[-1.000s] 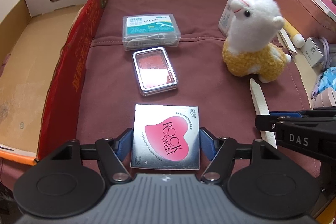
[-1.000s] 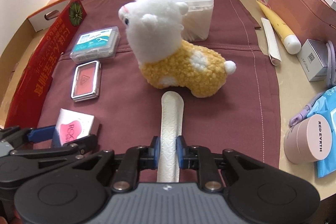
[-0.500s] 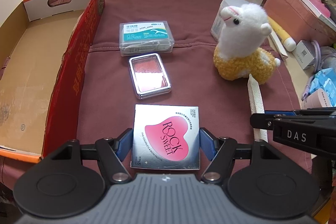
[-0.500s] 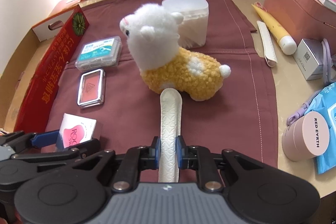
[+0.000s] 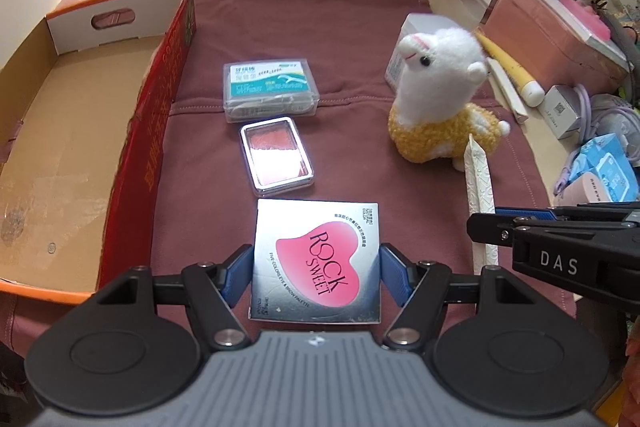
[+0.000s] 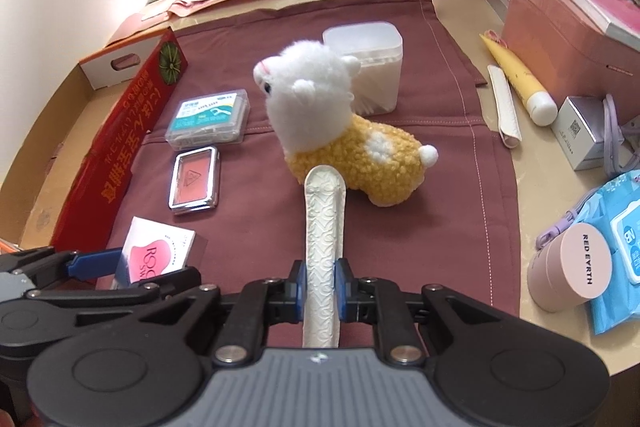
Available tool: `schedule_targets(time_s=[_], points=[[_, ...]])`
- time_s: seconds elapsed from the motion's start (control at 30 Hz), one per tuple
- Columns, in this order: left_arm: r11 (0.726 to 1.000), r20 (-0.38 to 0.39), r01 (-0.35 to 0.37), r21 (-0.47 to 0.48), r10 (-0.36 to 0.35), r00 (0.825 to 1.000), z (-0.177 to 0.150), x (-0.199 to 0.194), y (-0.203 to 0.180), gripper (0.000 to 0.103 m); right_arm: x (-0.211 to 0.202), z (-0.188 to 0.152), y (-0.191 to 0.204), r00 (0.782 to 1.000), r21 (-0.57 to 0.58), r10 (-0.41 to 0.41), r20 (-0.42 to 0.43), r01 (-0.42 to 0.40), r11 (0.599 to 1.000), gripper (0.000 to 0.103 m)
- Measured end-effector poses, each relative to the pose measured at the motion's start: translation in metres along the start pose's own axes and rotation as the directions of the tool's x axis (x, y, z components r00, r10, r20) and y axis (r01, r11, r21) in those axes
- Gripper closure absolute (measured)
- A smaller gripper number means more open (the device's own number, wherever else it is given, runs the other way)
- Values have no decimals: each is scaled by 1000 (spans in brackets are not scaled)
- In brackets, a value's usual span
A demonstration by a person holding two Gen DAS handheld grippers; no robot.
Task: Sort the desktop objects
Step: 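Lift the ROCK SWEET box and white tube and carry both over the cardboard box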
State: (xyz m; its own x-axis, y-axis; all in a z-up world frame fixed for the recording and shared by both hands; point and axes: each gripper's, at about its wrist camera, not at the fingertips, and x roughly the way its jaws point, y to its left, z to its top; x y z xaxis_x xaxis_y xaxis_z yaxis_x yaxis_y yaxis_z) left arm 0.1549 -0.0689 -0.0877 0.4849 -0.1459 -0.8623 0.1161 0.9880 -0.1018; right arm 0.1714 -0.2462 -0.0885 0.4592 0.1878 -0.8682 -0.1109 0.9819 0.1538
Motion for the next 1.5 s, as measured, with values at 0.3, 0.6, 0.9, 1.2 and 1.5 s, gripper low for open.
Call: schedule_targets(time_s=[0.3,0.6,0.9,1.2,1.5], points=[[1000,68,13,-6,-13,998,1,-35,-2,35,-29,1,8,999,-16,3,54,-2,1000,89],[1000,147,14,-12,-12,989,-4,-79,7,35,-62,1,29,993,-60,29,114,-22,998,89],[999,206,-12,-38,19,978,-15,-125,33,35,-95,-2,71,984,-137,84,159,-63,989,89],[994,228,-33,-103,56,972,-32,-157,72,35,-109,-3,126,970,-227,174,171,-133,965,89],[984,205,-88,-155,119,971,-53,-174,105,35,-108,-10,172,965,-307,231,127,-184,934,89]])
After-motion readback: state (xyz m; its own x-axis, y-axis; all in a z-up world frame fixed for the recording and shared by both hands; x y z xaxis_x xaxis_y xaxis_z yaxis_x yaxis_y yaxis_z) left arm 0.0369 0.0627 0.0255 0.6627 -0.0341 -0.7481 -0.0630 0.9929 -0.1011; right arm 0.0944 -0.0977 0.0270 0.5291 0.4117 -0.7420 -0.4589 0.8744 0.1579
